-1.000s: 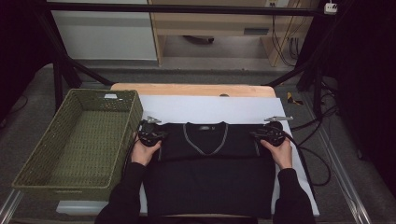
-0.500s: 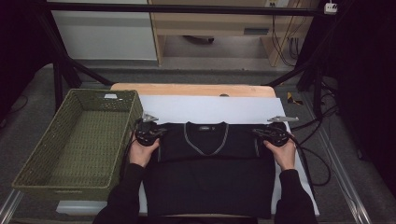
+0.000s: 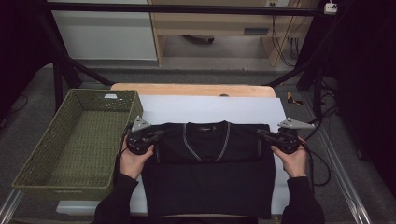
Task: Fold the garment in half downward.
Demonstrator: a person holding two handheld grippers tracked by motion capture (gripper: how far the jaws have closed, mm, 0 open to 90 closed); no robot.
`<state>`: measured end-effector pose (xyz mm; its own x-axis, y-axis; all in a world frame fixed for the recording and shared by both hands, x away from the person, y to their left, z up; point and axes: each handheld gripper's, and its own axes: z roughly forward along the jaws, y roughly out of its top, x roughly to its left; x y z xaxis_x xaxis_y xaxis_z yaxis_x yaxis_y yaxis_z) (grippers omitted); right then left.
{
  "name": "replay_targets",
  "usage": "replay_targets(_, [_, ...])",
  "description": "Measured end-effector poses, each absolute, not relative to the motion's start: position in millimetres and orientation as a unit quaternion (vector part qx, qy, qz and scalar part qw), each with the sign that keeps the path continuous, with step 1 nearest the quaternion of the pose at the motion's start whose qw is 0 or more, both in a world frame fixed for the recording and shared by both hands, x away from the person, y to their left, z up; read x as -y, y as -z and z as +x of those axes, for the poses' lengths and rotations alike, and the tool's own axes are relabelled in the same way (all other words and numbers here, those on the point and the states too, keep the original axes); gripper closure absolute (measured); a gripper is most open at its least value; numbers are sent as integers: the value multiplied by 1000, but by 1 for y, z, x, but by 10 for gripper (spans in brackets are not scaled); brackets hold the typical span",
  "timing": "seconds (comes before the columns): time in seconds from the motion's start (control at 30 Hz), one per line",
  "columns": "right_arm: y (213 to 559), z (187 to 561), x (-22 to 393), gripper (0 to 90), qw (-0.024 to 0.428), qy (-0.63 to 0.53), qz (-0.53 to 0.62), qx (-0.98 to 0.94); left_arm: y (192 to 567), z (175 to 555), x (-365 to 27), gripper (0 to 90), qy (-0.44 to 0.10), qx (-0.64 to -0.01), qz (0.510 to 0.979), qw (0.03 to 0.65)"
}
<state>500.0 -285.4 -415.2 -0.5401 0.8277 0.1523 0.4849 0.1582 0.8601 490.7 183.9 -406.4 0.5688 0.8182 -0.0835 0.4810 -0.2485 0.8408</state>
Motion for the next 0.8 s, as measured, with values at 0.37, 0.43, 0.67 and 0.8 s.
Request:
replay_targets(0.37, [416, 462, 290, 803, 169, -487, 434, -739, 406, 452, -186, 875, -182, -393, 770, 468])
replay_targets(0.43, [417, 456, 291, 803, 167, -488, 430, -741, 407, 445, -187, 875, -182, -391, 771, 469])
replay_targets(0.67, [422, 441, 288, 802, 151, -491, 417, -750, 419, 423, -190, 875, -175, -382, 778, 467])
replay_targets(0.8, [424, 435, 287, 803, 143, -488, 415, -754, 425, 414, -192, 875, -170, -380, 779, 469])
